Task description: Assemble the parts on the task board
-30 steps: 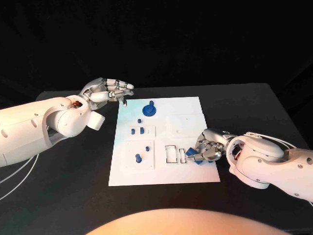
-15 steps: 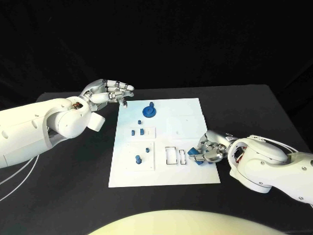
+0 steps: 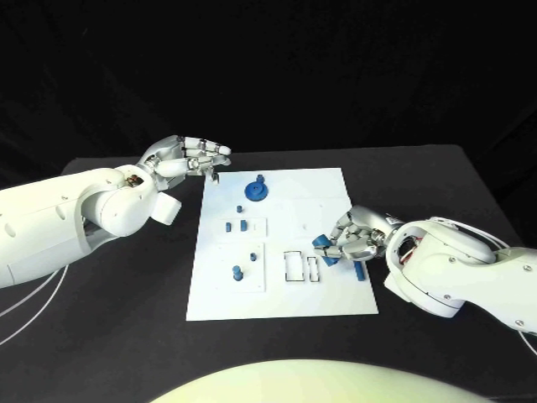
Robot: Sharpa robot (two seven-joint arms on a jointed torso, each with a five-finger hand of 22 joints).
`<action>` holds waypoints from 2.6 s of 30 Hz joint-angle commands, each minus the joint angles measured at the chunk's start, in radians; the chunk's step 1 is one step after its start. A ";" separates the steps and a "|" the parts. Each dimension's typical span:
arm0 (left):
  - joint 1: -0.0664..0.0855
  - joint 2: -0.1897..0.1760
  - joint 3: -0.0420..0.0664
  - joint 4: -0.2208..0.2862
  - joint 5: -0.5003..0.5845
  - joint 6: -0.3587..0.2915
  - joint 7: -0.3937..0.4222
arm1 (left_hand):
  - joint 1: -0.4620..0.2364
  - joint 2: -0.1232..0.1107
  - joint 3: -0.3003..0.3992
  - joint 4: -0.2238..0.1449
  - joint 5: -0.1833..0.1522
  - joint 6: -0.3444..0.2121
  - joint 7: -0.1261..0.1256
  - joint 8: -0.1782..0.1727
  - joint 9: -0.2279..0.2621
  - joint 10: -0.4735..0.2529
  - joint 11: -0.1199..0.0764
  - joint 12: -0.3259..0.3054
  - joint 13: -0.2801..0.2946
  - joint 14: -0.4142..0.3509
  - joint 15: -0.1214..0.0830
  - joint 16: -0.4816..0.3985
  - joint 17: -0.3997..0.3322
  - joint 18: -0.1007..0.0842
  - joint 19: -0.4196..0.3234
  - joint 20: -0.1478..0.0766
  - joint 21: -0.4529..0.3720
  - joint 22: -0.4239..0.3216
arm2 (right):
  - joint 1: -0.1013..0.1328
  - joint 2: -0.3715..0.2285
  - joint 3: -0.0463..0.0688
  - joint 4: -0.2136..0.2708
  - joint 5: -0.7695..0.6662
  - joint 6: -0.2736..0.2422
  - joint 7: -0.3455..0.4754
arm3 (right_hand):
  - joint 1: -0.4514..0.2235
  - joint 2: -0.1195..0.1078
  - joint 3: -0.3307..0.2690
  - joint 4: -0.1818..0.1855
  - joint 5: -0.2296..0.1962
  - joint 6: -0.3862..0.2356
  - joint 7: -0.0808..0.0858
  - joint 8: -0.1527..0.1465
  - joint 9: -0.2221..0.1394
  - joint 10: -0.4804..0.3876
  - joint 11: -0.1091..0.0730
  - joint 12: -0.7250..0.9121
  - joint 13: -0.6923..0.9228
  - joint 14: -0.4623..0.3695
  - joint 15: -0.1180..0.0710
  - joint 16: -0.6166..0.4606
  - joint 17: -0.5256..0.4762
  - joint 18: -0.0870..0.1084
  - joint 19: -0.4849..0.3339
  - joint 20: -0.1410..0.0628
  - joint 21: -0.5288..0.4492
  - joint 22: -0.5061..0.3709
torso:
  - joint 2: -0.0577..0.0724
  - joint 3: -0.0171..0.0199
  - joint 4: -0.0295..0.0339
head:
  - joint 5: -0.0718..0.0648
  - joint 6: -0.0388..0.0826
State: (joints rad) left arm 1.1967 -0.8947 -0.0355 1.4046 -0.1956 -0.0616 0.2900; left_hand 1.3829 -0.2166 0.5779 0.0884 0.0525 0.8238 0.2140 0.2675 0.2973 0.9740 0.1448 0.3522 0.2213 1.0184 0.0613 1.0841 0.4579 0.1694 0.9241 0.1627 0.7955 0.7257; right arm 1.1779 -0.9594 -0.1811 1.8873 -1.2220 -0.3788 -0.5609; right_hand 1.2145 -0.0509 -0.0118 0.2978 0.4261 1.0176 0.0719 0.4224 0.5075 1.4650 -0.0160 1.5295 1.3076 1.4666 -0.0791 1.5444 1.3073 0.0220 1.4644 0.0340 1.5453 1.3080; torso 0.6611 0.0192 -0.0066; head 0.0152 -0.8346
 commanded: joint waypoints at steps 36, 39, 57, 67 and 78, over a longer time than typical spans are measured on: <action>0.000 -0.004 0.001 0.008 0.006 0.024 -0.004 | -0.013 0.009 -0.004 0.011 0.001 -0.009 0.003 0.001 -0.002 -0.012 0.000 0.007 -0.001 0.001 0.008 -0.004 0.001 0.014 0.010 0.000 -0.011 -0.004 | -0.043 0.137 -0.002 -0.078 0.033 0.020 -0.008 | -0.055 0.008 0.004 -0.005 -0.111 0.035 -0.029 0.039 0.018 0.072 -0.012 -0.010 0.216 0.086 -0.009 -0.003 0.175 -0.013 0.094 -0.013 -0.012 0.246 | 0.000 0.0007 0.0000 | 0.011 -0.008; 0.000 -0.005 0.001 0.008 0.006 0.024 -0.005 | -0.014 0.009 -0.004 0.012 0.001 -0.009 0.003 0.001 -0.003 -0.013 0.000 0.007 -0.002 0.001 0.008 -0.004 0.001 0.014 0.010 0.000 -0.012 -0.005 | -0.043 0.139 -0.002 -0.083 0.022 0.014 -0.014 | -0.070 0.006 -0.005 -0.004 -0.146 0.033 -0.028 0.043 0.020 0.071 -0.011 -0.013 0.215 0.086 -0.009 -0.004 0.173 -0.013 0.093 -0.013 -0.014 0.245 | 0.001 0.0006 0.0001 | 0.011 -0.008; 0.000 -0.007 0.001 0.009 0.006 0.023 -0.006 | -0.014 0.009 -0.004 0.012 0.001 -0.009 0.003 0.001 -0.003 -0.013 0.000 0.007 -0.002 0.001 0.008 -0.004 0.001 0.014 0.010 0.000 -0.012 -0.005 | -0.044 0.144 -0.002 -0.087 0.008 0.005 -0.013 | -0.145 -0.004 -0.071 -0.002 -0.315 0.024 -0.027 0.065 0.029 0.067 -0.009 -0.023 0.210 0.084 -0.008 -0.008 0.166 -0.011 0.091 -0.011 -0.022 0.243 | 0.000 0.0014 -0.0001 | 0.012 -0.009; 0.000 -0.008 0.001 0.009 0.006 0.022 -0.006 | -0.015 0.010 -0.005 0.014 0.001 -0.010 0.003 0.001 -0.003 -0.014 0.001 0.007 -0.002 0.001 0.008 -0.004 0.002 0.015 0.011 0.000 -0.013 -0.006 | -0.045 0.143 -0.002 -0.087 -0.016 -0.010 -0.013 | -0.189 -0.021 -0.087 0.000 -0.366 0.019 -0.026 0.074 0.032 0.065 -0.009 -0.027 0.208 0.084 -0.007 -0.009 0.165 -0.011 0.090 -0.011 -0.024 0.243 | 0.001 0.0013 0.0000 | 0.012 -0.008; 0.000 -0.010 0.001 0.009 0.006 0.020 -0.007 | -0.015 0.010 -0.005 0.015 0.001 -0.011 0.003 0.001 -0.004 -0.015 0.001 0.008 -0.002 0.001 0.008 -0.004 0.002 0.015 0.011 0.000 -0.014 -0.007 | -0.045 0.137 -0.002 -0.084 -0.030 -0.021 -0.006 | -0.227 -0.039 -0.095 0.000 -0.373 0.016 -0.026 0.079 0.033 0.065 -0.009 -0.028 0.208 0.084 -0.007 -0.010 0.164 -0.011 0.090 -0.011 -0.025 0.242 | 0.000 0.0014 0.0007 | 0.011 -0.008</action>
State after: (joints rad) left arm 1.1967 -0.9045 -0.0356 1.4107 -0.1953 -0.0540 0.2786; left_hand 1.3739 -0.2076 0.5726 0.0995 0.0525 0.8203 0.2105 0.2674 0.2949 0.9669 0.1447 0.3562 0.2207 1.0184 0.0613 1.0841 0.4579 0.1693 0.9313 0.1627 0.7852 0.7203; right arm 1.1339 -0.8211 -0.1828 1.8013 -1.2295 -0.3917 -0.5751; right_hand 0.9973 -0.0869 -0.1022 0.2967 0.0578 1.0434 0.0458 0.4953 0.5397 1.4649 -0.0233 1.5047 1.3073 1.4629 -0.0825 1.5405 1.3075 0.0220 1.4644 0.0271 1.5229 1.3080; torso 0.6616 0.0204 -0.0063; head 0.0260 -0.8423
